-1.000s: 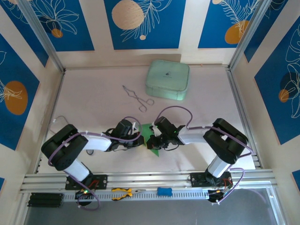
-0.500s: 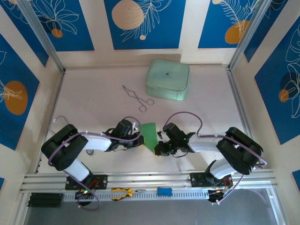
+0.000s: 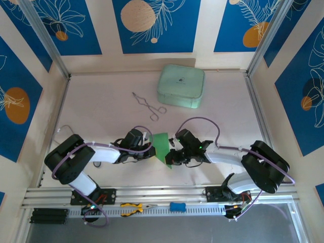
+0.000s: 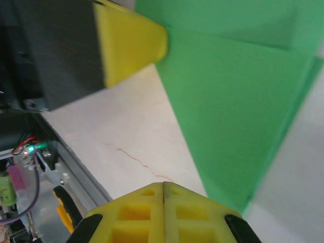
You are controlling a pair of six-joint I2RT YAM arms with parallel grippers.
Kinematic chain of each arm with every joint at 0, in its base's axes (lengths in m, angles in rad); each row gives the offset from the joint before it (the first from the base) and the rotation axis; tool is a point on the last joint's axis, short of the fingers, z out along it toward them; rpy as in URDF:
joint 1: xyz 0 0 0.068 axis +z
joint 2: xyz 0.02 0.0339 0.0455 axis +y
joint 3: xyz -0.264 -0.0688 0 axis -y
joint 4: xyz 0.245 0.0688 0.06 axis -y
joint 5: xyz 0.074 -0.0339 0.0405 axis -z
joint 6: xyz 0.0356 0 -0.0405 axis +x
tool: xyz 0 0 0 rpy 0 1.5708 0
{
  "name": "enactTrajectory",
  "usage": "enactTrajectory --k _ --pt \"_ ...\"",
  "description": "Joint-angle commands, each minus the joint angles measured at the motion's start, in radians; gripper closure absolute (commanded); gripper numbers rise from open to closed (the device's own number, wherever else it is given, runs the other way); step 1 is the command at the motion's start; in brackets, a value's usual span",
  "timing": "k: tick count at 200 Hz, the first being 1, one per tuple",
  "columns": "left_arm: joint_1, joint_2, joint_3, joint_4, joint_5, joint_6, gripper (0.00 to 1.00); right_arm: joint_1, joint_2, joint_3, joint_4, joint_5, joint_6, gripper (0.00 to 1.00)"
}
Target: Fold a paper plane with a square sheet of paper (pick it up from the middle)
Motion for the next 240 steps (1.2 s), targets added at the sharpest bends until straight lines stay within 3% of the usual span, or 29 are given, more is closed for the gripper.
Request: enactTrajectory --k 1,48,110,181,240 --pt "0.007 0.021 -0.004 -0.098 -0.044 0.026 1.00 0.004 0.053 0.051 -0.009 -0.035 -0.011 0.94" --pt "0.008 0.027 -0.002 -0.097 -0.040 0.027 1.00 -0.002 0.097 -0.027 -0.025 -0.013 -0.001 0.94" --pt "0.011 0.030 -0.001 -0.100 -0.039 0.028 1.00 -0.008 -0.078 -0.193 -0.047 0.039 0.076 0.94" --pt "0.012 0.016 -0.004 -0.100 -0.040 0.028 1.00 -0.014 -0.174 -0.111 -0.106 0.056 0.040 0.93" --pt "0.013 0.022 0.020 -0.132 -0.035 0.052 1.00 -0.030 -0.091 -0.040 -0.044 0.040 0.026 0.90"
